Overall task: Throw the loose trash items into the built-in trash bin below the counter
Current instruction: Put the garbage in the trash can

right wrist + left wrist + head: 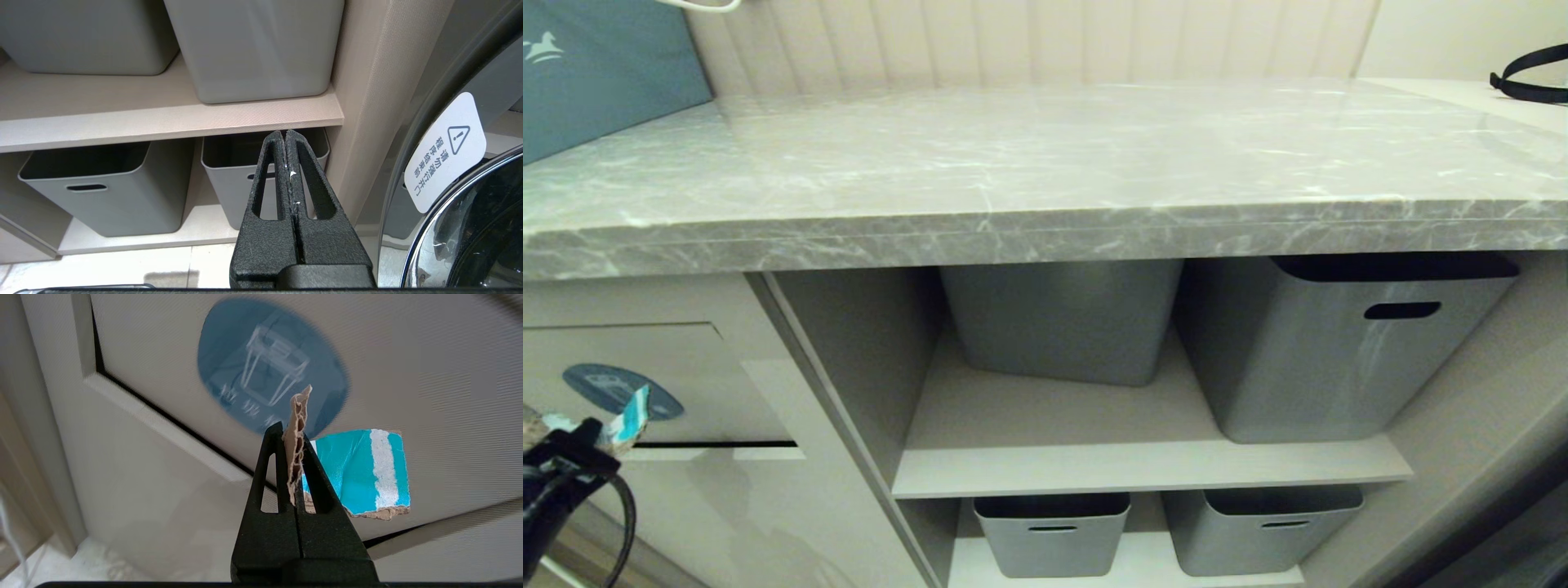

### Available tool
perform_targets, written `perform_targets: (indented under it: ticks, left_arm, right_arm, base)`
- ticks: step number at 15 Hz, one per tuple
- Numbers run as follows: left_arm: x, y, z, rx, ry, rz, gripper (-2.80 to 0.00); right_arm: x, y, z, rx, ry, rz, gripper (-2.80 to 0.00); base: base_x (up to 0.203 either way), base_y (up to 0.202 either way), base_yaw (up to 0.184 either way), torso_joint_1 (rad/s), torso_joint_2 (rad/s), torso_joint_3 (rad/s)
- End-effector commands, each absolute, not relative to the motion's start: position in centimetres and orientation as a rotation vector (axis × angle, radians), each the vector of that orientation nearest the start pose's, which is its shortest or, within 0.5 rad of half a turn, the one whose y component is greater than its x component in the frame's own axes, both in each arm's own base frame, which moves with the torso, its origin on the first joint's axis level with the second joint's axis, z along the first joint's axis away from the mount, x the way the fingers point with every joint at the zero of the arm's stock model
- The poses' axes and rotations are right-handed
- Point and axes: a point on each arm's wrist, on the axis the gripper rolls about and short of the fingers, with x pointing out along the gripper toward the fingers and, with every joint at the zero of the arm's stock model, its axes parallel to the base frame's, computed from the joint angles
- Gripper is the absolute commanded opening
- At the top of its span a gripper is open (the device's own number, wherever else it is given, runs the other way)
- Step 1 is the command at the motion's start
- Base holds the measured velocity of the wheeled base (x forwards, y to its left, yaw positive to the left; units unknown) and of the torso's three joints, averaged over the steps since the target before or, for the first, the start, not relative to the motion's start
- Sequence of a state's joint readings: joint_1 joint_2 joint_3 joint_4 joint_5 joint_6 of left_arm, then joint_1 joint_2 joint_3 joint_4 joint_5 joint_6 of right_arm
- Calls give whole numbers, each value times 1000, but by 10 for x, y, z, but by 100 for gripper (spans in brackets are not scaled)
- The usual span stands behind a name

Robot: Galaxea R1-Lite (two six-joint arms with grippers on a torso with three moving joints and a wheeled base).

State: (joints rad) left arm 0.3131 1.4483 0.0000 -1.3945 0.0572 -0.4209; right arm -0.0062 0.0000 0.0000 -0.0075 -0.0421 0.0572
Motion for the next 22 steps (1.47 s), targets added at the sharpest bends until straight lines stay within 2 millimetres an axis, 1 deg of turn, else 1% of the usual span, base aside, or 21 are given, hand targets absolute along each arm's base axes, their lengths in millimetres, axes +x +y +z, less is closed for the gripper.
perform_targets:
  ticks: [1,9,13,18,20,22]
  left_arm:
    - [162,54,116,-433,35,391,-280]
    - [182,57,93,-436,155,387,-280]
    - [204,63,95,-448,115,368,-280]
    - [210,65,89,-570,120,373,-280]
    - [216,66,92,-598,90,369,-280]
    - [226,70,98,-660,21,354,-280]
  right_arm:
    - [-23,-1,76,57,-6,-47,-280]
    - [-23,-1,76,57,-6,-47,-280]
    - [-23,-1,76,58,-6,-49,-280]
    - [-23,-1,76,57,-6,-49,-280]
    - [-23,-1,76,58,-6,-48,-280]
    - [-23,-1,76,57,-6,-49,-280]
  base:
    - [0,0,0,0,0,0]
    - [0,0,0,0,0,0]
    - [0,0,0,0,0,0]
    - [0,0,0,0,0,0]
    - [0,0,0,0,0,0]
    - [0,0,0,0,0,0]
